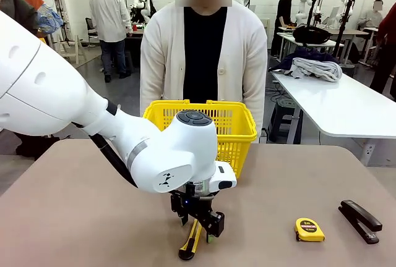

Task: Place the items the person wants into the basket.
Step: Pick up the item the person points to and place it in the Market Basket.

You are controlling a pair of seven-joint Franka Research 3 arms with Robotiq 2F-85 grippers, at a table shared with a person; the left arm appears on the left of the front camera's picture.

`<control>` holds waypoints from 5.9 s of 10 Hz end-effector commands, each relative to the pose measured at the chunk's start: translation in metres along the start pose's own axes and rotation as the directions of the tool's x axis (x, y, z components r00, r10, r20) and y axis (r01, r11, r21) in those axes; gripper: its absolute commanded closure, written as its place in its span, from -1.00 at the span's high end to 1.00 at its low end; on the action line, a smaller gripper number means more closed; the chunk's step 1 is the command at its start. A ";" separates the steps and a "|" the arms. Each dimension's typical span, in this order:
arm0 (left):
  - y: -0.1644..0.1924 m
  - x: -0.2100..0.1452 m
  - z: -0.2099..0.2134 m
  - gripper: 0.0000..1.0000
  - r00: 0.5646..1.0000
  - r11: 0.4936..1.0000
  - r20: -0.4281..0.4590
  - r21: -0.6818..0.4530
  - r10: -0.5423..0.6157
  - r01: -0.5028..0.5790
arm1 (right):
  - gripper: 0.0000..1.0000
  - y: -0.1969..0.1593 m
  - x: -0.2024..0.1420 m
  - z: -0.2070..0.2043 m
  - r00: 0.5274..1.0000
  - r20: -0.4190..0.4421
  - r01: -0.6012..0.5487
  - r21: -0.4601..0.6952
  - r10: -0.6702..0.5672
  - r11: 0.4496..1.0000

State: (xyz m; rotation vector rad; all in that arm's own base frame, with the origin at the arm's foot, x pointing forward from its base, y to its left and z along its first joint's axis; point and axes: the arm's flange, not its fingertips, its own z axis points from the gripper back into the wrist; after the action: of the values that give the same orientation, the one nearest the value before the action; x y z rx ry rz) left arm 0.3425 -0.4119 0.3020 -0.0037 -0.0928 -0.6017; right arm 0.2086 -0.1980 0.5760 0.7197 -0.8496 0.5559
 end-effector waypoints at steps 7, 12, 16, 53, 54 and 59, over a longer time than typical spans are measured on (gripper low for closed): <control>-0.003 0.006 -0.001 -1.00 0.999 0.999 0.027 0.021 0.046 -0.047 | 1.00 -0.001 0.002 -0.001 1.000 0.026 -0.013 0.014 0.013 1.000; 0.000 -0.006 0.062 -0.84 0.993 0.993 -0.011 0.011 -0.119 0.119 | 1.00 -0.001 0.002 -0.001 1.000 0.026 -0.013 0.014 0.013 1.000; 0.013 -0.052 0.223 -0.84 0.946 0.946 0.046 -0.017 -0.322 0.323 | 1.00 -0.001 0.002 -0.001 1.000 0.026 -0.013 0.014 0.013 1.000; 0.207 0.254 0.109 -0.49 0.668 0.668 0.035 -0.015 -0.743 0.744 | 1.00 -0.001 0.002 -0.001 1.000 0.026 -0.013 0.014 0.013 1.000; 0.207 0.254 0.107 -0.49 0.669 0.668 0.035 -0.018 -0.743 0.744 | 1.00 -0.001 0.002 -0.001 1.000 0.026 -0.013 0.014 0.013 1.000; 0.202 0.249 0.107 0.74 0.660 0.660 0.038 -0.015 -0.751 0.751 | 1.00 -0.001 0.002 -0.001 1.000 0.026 -0.013 0.014 0.013 1.000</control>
State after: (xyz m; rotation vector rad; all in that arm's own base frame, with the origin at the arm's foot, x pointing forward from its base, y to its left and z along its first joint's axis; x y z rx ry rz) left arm 0.6474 -0.3823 0.4293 0.0269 -0.1229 -1.4293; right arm 0.2085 -0.1981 0.5760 0.7198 -0.8500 0.5556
